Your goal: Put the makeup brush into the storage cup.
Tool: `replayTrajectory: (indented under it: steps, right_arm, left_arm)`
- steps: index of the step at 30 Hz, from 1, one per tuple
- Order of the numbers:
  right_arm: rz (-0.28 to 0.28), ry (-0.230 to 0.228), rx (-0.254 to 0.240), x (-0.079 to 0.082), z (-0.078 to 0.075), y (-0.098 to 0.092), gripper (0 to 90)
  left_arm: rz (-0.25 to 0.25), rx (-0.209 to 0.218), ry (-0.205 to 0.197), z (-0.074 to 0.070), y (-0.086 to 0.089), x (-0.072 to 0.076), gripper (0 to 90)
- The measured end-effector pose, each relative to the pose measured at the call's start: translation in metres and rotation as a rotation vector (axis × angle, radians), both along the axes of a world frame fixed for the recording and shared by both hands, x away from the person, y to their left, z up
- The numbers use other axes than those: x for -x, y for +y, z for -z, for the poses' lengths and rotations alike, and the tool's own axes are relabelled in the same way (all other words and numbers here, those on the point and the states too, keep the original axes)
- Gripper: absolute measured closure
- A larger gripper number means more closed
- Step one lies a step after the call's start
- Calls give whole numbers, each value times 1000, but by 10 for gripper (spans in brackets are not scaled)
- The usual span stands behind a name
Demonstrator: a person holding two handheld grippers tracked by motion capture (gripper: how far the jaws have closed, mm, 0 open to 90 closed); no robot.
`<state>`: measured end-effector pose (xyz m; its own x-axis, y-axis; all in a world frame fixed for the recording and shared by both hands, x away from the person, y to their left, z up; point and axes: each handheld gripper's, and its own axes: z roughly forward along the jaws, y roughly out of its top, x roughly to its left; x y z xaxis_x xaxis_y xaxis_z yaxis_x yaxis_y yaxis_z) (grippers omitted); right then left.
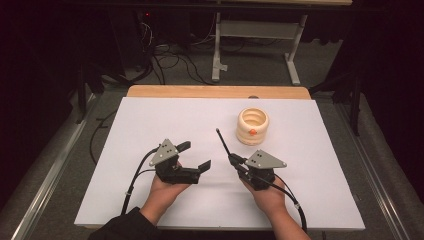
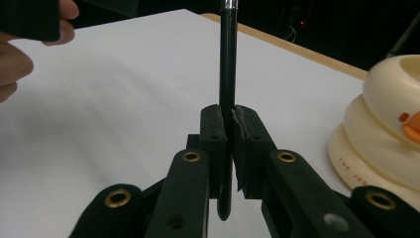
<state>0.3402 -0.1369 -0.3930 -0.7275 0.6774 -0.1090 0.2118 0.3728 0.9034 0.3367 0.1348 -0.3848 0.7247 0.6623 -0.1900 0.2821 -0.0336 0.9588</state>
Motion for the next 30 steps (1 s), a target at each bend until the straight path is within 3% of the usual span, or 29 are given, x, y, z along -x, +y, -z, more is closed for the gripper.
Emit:
replayTrajectory:
  steps: [7,22,30]
  right_arm:
    - [-32,-5,-18,8,4,4,861]
    - [-34,-30,-13,15,8,6,861]
    - [-49,-38,-11,17,9,10,861]
  left_arm:
    - [6,11,12,0,-3,1,54]
    - [34,49,45,1,-7,-1,96]
    - [36,61,41,-1,-4,0,151]
